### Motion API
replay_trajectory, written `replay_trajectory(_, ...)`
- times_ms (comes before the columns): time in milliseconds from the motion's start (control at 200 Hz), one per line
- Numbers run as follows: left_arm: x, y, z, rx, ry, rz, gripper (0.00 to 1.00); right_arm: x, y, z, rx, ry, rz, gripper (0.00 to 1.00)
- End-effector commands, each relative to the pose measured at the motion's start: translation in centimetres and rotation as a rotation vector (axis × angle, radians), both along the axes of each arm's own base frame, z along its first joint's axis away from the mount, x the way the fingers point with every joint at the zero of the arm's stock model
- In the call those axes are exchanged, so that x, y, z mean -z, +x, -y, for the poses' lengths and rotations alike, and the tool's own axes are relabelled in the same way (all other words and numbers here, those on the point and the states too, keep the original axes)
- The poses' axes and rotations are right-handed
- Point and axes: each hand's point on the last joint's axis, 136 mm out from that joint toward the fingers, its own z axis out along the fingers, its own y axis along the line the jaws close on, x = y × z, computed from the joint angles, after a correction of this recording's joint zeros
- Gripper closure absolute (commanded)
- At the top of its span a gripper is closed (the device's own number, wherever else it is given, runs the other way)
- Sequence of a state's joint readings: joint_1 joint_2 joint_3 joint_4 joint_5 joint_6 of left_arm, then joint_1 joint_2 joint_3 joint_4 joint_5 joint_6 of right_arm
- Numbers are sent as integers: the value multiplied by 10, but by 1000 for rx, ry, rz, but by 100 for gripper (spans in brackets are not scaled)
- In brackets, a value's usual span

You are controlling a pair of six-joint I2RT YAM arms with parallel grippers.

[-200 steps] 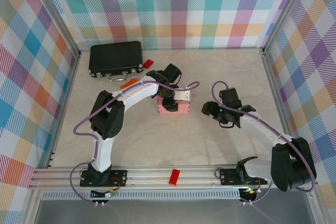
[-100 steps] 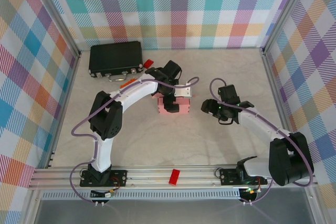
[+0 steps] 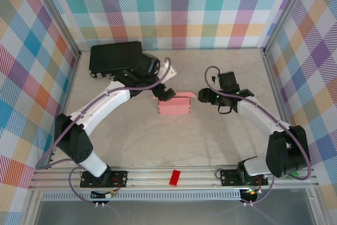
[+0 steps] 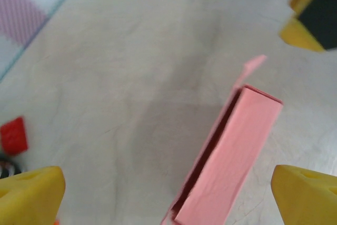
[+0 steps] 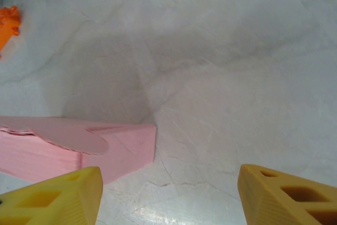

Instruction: Fold the paper box

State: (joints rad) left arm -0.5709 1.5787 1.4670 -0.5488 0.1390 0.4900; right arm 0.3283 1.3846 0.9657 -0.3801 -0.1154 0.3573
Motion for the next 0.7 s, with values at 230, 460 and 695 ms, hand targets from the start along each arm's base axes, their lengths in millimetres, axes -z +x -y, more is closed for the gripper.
replay_trajectory(230, 12, 8, -72, -425, -353, -369, 7, -25, 5, -29, -303, -19, 3, 35)
replay_trajectory(460, 42, -6, -69, -481, -398, -506, 15, -26, 7, -46, -368, 49, -34, 37)
replay_trajectory(695, 54, -11, -58, -495, -489, -597, 22, -20, 9, -55, -375, 97, -88, 44)
